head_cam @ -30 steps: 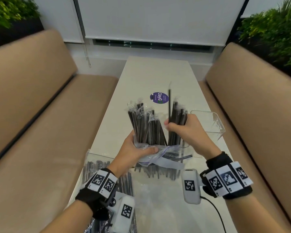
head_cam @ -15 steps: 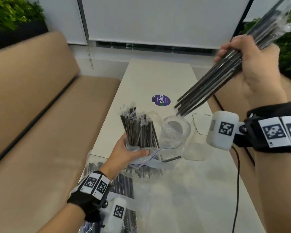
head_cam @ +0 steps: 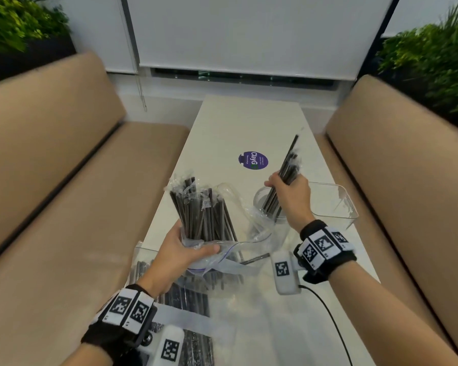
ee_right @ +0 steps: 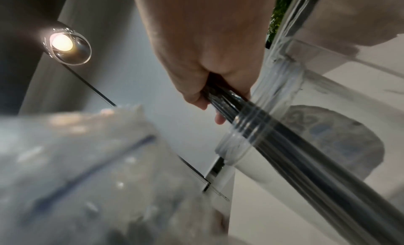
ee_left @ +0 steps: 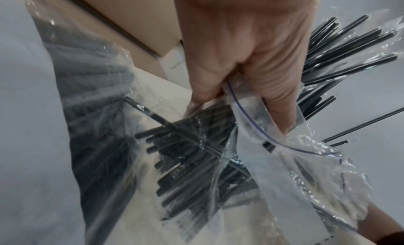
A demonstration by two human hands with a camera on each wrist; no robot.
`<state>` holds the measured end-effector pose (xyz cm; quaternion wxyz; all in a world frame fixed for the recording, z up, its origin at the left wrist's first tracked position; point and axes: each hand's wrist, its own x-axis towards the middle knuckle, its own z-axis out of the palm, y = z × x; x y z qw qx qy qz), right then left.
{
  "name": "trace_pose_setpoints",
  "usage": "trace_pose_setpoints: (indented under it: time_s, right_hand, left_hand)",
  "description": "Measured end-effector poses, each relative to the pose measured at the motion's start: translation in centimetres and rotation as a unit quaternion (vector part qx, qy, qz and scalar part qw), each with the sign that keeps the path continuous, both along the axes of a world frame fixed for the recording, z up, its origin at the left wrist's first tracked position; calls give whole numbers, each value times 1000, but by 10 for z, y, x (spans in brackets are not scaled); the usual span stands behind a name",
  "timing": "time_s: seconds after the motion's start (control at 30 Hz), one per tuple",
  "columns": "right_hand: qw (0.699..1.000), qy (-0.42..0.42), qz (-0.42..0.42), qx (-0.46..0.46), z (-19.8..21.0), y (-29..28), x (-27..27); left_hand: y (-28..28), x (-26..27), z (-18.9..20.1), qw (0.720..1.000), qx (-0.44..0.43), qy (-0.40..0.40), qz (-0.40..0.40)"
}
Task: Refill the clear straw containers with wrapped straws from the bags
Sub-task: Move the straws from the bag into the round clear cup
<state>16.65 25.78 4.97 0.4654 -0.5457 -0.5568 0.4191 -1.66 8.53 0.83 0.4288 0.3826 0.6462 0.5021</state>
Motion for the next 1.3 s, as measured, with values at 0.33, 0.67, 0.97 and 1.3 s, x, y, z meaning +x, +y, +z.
trace_pose_setpoints:
  time_s: [0.33,0.67,0.97,1.3]
  right_hand:
    - [994,-87,54,45,16,-1,11]
    - [973,-162,13,166,89,-24,36]
    - [938,-191,284,52,34,-93,-4]
    - [945,-105,300,78,32,-78,16]
  left_hand:
    - [-4,-12,1,1000,4,-20,14]
    - [4,1,4,1000,4,-12,-4]
    - [14,34,19,995,47,-14,-88]
    - [16,37,14,994,55,-37,-84]
